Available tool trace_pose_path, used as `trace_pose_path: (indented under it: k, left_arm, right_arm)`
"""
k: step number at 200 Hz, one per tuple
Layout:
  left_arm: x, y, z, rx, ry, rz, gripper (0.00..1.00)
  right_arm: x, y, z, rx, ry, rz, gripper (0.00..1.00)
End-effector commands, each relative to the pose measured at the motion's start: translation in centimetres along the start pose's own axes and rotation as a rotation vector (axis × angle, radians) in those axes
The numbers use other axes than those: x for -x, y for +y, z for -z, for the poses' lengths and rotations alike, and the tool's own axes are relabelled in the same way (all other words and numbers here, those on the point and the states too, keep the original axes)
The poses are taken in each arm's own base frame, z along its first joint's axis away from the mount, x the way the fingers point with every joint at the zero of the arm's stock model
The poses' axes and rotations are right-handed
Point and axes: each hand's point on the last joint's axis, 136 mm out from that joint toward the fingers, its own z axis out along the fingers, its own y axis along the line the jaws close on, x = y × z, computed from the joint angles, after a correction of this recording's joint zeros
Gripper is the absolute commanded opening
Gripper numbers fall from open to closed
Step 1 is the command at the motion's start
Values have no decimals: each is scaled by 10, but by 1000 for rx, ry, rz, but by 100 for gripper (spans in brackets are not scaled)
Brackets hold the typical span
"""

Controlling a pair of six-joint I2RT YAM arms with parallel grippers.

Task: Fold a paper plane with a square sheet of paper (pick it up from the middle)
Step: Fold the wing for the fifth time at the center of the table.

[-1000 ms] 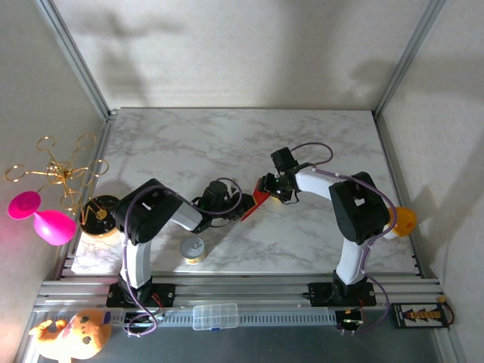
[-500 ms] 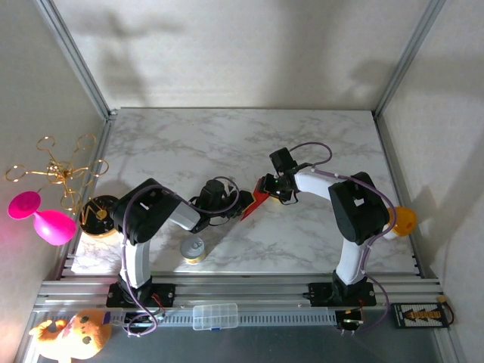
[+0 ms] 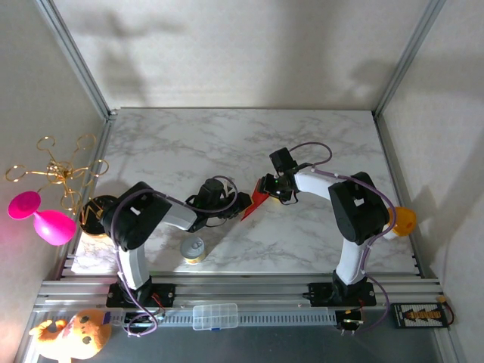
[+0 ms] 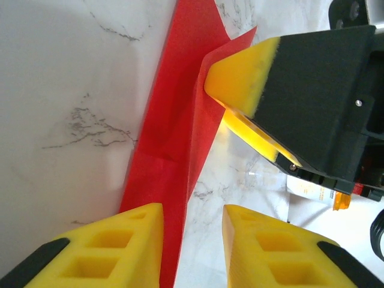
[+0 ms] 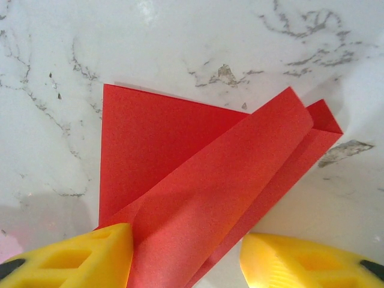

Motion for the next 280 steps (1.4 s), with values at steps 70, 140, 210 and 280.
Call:
trace_pose_path:
  k: [70, 140, 210, 280]
  left_arm:
    - [1, -1, 4, 141, 5, -216, 35]
    - [-9, -4, -8, 165, 36, -271, 31]
    - [-16, 11, -12, 210, 68, -288, 29]
    - [-18, 24, -13, 237, 70, -271, 24]
  right_arm:
    - [-36, -61, -49, -194, 100, -2, 55]
    - [-36, -60, -50, -189, 104, -4, 54]
    - [-38, -61, -51, -186, 109, -4, 54]
    - [-39, -61, -51, -185, 114, -4, 54]
